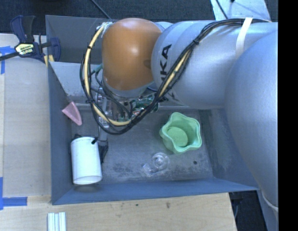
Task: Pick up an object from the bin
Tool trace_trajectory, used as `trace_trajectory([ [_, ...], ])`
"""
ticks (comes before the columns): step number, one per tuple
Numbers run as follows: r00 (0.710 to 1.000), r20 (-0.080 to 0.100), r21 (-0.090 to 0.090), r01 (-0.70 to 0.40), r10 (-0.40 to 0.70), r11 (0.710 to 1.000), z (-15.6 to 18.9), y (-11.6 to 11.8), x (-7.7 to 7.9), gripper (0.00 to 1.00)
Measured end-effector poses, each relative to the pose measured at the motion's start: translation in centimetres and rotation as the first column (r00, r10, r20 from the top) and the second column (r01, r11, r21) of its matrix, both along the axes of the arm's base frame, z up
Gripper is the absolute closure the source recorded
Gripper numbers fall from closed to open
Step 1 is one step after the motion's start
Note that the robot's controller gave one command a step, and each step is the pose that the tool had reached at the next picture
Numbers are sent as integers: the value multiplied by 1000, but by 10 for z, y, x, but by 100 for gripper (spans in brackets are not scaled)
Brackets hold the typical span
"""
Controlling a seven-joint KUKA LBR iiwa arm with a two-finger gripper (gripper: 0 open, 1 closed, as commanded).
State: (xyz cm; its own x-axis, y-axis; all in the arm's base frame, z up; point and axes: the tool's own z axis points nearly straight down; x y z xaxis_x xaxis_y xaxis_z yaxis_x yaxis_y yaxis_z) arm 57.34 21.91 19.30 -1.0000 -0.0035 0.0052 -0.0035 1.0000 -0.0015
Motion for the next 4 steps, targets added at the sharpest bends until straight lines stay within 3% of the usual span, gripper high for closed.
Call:
trace_trajectory([
  [1, 1000, 7, 2, 3, -3, 1000, 5, -1, 1, 0],
  [2, 986, 17, 5, -168, 167, 986, -22, -20, -13, 0],
  [3, 936, 1, 0, -352, 352, 936, -58, -47, -18, 0],
  [4, 938, 5, 2, -347, 347, 938, -34, -78, -20, 0],
])
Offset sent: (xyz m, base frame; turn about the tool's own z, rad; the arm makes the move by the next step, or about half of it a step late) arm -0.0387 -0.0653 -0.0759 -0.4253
